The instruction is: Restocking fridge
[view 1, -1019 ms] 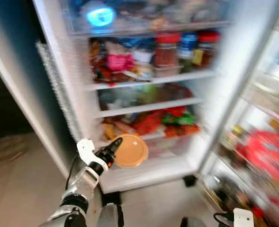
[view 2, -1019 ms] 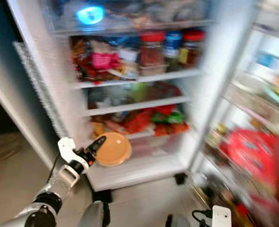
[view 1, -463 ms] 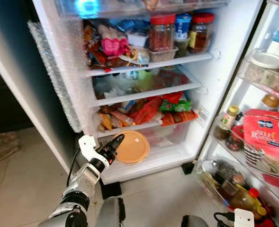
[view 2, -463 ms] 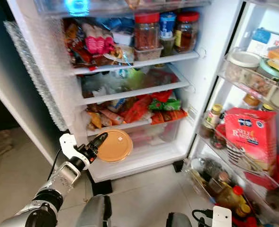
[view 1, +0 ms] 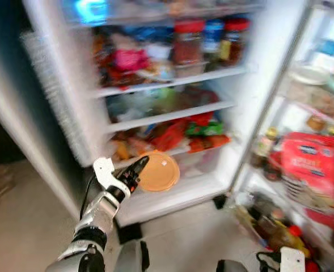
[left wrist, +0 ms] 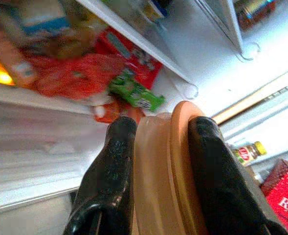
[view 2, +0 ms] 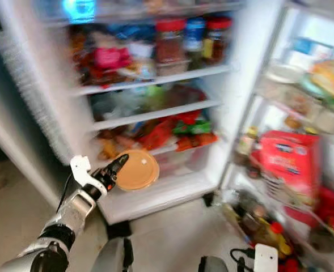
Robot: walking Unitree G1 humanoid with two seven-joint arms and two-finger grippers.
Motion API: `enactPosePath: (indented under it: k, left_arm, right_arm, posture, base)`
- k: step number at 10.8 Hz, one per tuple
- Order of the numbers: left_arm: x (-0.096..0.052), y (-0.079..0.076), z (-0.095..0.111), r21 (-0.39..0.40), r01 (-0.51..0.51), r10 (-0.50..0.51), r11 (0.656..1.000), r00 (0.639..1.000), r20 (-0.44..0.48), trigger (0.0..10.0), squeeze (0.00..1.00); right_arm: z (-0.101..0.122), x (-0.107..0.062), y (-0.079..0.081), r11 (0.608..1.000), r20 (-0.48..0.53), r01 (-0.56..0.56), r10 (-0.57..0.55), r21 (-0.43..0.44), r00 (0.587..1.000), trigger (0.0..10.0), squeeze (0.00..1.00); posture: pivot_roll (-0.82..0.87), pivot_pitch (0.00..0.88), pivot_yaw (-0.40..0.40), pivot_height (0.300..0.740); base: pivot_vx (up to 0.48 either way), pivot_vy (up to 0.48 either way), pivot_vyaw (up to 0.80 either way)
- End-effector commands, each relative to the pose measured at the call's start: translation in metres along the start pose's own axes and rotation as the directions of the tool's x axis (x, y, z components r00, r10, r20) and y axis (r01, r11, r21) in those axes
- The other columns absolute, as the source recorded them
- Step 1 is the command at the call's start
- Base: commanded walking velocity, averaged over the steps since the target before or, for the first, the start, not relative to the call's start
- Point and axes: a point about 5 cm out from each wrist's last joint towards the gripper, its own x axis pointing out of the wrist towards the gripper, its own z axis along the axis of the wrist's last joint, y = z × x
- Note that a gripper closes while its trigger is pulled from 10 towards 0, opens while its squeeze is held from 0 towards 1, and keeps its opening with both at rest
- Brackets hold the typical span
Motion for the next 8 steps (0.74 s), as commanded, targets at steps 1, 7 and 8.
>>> enactPosePath:
  k: [1,7,8]
  left_arm:
    - [0.0068,-0.0087,0.0077,0.026,0.045,-0.045,0.999,0.999,0.013,10.0,0.0]
    - [0.0087,-0.0134,0.0093,0.055,0.08,-0.08,0.995,0.997,0.0,10.0,0.0]
    - [0.0091,-0.014,0.0107,0.057,0.083,-0.084,0.995,0.996,0.003,10.0,0.0]
  right_arm:
    - [0.004,0.0005,-0.0015,1.0,0.027,0.006,-0.006,0.015,1.0,10.0,0.0]
    - [0.004,0.0009,-0.0016,1.0,0.017,-0.007,0.007,-0.003,1.0,10.0,0.0]
    - [0.0037,0.001,-0.0014,1.0,0.01,-0.01,0.01,-0.006,1.0,10.0,0.0]
  posture:
    - [0.05,0.0,0.005,0.596]
    - [0.05,0.0,0.001,0.596]
    - [0.05,0.0,0.001,0.596]
  base:
    - [0.262,0.0,0.0]
    - [0.264,0.0,0.0]
    - [0.266,0.0,0.0]
